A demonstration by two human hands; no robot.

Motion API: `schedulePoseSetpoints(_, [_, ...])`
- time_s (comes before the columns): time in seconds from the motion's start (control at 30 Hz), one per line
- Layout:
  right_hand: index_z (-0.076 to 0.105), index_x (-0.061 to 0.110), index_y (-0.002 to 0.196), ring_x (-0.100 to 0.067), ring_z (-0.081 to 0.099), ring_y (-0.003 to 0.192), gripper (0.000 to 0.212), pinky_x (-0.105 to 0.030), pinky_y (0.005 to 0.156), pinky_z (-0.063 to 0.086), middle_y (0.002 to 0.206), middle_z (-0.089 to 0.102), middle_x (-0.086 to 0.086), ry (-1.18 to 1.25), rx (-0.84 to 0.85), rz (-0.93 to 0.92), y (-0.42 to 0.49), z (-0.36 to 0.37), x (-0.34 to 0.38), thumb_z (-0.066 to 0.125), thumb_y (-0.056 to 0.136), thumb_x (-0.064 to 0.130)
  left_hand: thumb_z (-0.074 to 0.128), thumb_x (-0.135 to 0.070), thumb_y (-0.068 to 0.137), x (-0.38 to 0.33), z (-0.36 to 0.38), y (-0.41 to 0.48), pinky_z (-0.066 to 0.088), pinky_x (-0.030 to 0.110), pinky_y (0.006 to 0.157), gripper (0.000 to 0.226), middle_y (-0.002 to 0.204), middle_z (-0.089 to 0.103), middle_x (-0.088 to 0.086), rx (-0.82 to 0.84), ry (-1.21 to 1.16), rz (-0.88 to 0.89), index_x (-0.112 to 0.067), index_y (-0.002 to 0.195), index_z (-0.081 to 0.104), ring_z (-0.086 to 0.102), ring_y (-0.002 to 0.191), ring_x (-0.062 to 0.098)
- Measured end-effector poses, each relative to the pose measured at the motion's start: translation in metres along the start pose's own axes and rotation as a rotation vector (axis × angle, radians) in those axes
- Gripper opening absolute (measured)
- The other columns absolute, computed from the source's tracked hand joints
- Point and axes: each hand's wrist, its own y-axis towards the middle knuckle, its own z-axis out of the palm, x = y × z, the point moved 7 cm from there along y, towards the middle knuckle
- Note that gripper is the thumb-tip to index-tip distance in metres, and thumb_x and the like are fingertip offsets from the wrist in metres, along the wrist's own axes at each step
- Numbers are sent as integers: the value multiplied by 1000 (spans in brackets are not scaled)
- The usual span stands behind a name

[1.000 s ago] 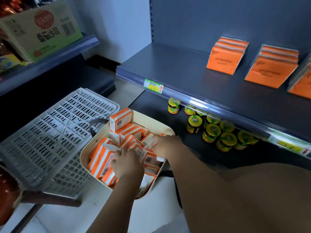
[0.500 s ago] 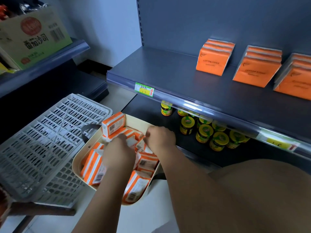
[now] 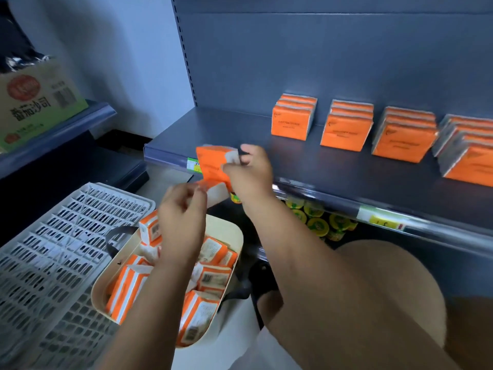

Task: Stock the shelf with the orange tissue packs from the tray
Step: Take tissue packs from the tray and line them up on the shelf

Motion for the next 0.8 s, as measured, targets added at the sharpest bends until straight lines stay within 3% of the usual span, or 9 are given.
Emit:
schedulePoseSetpoints(0.13, [68,19,86,-14,57,68,15,-36,70,51,74,61,5,102,2,-56,6,-50,54,75,84,5,67,-10,96,-55,3,-3,47,15,77,9,86,67,-6,-123,-189,164,-17,102,68,61,79,4])
schedulePoseSetpoints(0.27, [66,18,86,-15,51,52,12,-28,59,49,62,53,-4,243,-33,-12,-3,-131,92,73,93,12,74,-3,87,-98,34,-2,48,15,88,45,96,67,-6,-49,-267,286,-29,121,59,66,95,5])
schedulePoseSetpoints(0.37, [64,17,92,-17,55,48,7,-25,56,47,57,54,-4,218,-85,-15,-2,-202,103,70,95,18,71,8,78,-131,72,-9,46,21,104,57,125,63,1,24,-203,458,-15,129,61,58,119,1])
schedulePoseSetpoints(0.47, [61,20,87,-13,54,51,12,-25,57,46,57,57,0,182,-162,-24,-3,-271,100,69,95,19,63,19,67,-165,122,-28,25,12,115,73,161,31,11,141,-162,624,-10,134,60,27,146,-8])
schedulePoseSetpoints(0.57, [57,20,76,-12,52,45,23,-26,55,45,54,55,1,155,-248,-25,-11,-330,88,68,96,15,59,15,64,-194,176,-45,24,17,119,76,170,11,18,266,-190,690,-9,136,59,27,155,15])
schedulePoseSetpoints(0.6, [57,20,74,-12,52,43,25,-26,54,45,53,56,1,167,-278,-18,-15,-348,84,68,95,14,59,12,66,-202,194,-49,28,22,119,73,169,10,17,296,-209,687,-10,136,59,31,153,19])
schedulePoseSetpoints(0.7, [61,19,79,-12,56,42,18,-23,51,50,57,61,0,220,-360,12,-27,-390,71,70,94,16,67,11,69,-212,241,-53,39,29,117,73,165,22,10,362,-276,565,-14,137,58,36,143,-4])
schedulePoseSetpoints(0.73, [62,20,83,-12,56,44,14,-22,50,50,59,62,0,223,-382,16,-30,-401,67,71,93,16,70,10,68,-213,256,-57,45,31,112,76,159,34,4,412,-310,498,-17,137,57,43,136,-7])
schedulePoseSetpoints(0.8, [63,21,87,-13,55,46,11,-22,50,49,61,63,0,212,-413,23,-34,-419,59,73,91,17,75,14,67,-205,284,-64,56,26,93,77,127,57,-10,534,-390,300,-20,134,55,61,103,-10])
